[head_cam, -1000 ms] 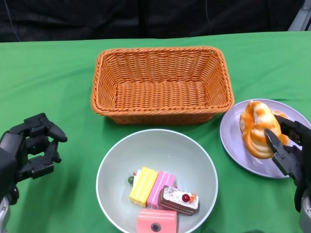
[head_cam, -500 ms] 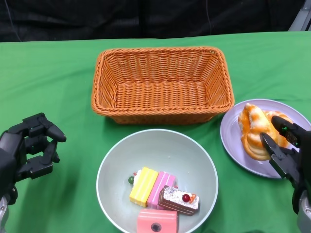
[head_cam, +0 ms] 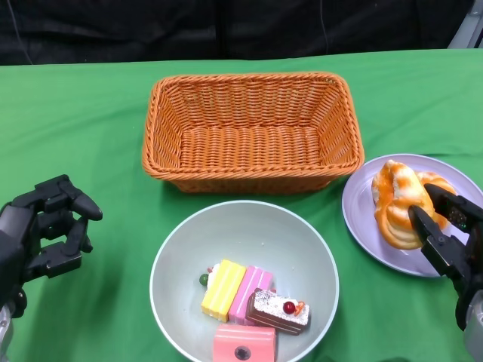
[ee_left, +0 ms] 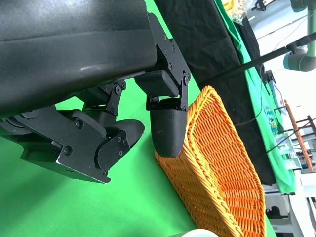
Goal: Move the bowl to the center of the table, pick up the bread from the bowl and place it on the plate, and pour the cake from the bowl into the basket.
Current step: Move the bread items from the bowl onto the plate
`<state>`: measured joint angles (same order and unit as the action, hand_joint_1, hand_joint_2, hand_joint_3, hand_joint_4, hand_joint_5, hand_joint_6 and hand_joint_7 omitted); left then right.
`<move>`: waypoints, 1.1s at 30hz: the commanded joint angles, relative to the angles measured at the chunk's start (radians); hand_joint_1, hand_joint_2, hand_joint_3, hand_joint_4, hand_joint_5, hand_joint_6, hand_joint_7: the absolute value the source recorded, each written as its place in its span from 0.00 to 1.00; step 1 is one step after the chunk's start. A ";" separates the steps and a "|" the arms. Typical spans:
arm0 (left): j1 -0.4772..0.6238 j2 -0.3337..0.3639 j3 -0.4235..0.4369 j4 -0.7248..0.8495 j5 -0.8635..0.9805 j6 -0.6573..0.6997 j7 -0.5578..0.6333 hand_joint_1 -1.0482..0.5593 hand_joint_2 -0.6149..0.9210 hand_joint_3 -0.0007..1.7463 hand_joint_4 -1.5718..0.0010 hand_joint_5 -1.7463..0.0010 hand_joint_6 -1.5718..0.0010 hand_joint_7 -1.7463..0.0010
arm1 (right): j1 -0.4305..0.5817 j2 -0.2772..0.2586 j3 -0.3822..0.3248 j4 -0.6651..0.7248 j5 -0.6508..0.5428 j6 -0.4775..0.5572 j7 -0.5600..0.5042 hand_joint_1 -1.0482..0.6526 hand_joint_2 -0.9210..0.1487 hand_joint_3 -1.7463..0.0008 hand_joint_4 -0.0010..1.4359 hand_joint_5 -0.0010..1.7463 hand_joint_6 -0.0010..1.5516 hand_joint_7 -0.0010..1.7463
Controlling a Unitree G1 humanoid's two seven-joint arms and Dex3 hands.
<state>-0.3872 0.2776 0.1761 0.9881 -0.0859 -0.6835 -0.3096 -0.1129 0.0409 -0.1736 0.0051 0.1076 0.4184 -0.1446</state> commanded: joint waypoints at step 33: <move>-0.013 0.027 0.012 0.012 -0.005 -0.005 -0.015 0.64 0.78 0.62 0.54 0.01 0.55 0.18 | -0.031 -0.045 0.012 -0.038 0.008 0.151 0.008 0.46 0.00 0.81 0.35 0.37 0.31 0.08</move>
<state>-0.3879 0.2803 0.1775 0.9924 -0.0854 -0.6835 -0.3229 -0.1510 0.0200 -0.1654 -0.0182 0.1317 0.5678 -0.1307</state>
